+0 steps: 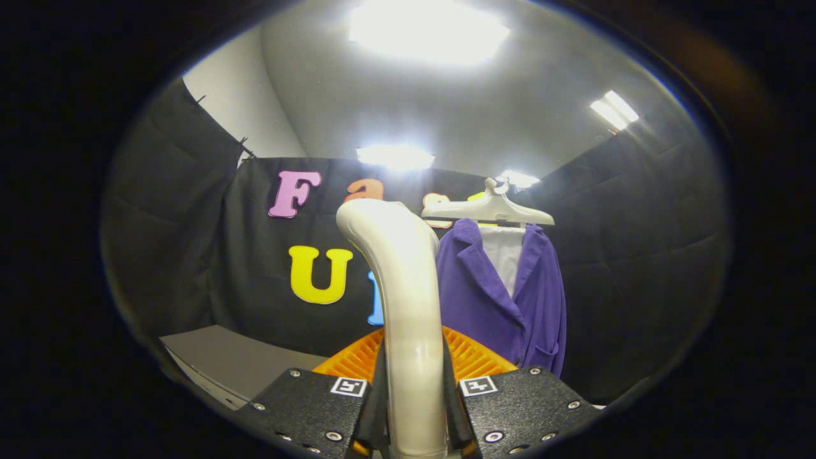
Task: Iron the clothes twice with a garment steamer, once on the left side and once on the right side.
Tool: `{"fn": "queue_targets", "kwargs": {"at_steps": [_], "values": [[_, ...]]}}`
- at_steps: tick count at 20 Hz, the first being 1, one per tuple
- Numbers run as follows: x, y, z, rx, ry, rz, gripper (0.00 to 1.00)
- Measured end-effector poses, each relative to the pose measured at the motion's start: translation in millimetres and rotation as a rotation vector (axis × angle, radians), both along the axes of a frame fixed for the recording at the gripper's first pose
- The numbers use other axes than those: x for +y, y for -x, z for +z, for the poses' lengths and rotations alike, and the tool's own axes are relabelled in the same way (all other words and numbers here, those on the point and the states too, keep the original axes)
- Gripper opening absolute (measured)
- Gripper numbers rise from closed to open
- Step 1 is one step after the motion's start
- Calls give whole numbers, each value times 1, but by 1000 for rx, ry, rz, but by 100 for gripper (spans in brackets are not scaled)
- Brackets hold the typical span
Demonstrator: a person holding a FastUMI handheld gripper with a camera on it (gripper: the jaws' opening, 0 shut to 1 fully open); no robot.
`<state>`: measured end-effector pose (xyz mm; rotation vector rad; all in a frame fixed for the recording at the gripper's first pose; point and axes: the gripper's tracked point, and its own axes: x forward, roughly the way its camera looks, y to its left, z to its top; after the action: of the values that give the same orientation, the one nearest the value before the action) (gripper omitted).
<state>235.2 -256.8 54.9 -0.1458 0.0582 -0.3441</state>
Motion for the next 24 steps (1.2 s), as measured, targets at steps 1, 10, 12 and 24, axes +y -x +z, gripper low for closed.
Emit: {"fn": "queue_targets", "kwargs": {"at_steps": [1, 10, 12, 24], "values": [[-9, -7, 5, -11, 9, -15, 38], [-86, -74, 20, -38, 64, -146, 38], [-103, -87, 14, -32, 73, -172, 38], [-170, -116, -56, 87, 161, -305, 38]]}}
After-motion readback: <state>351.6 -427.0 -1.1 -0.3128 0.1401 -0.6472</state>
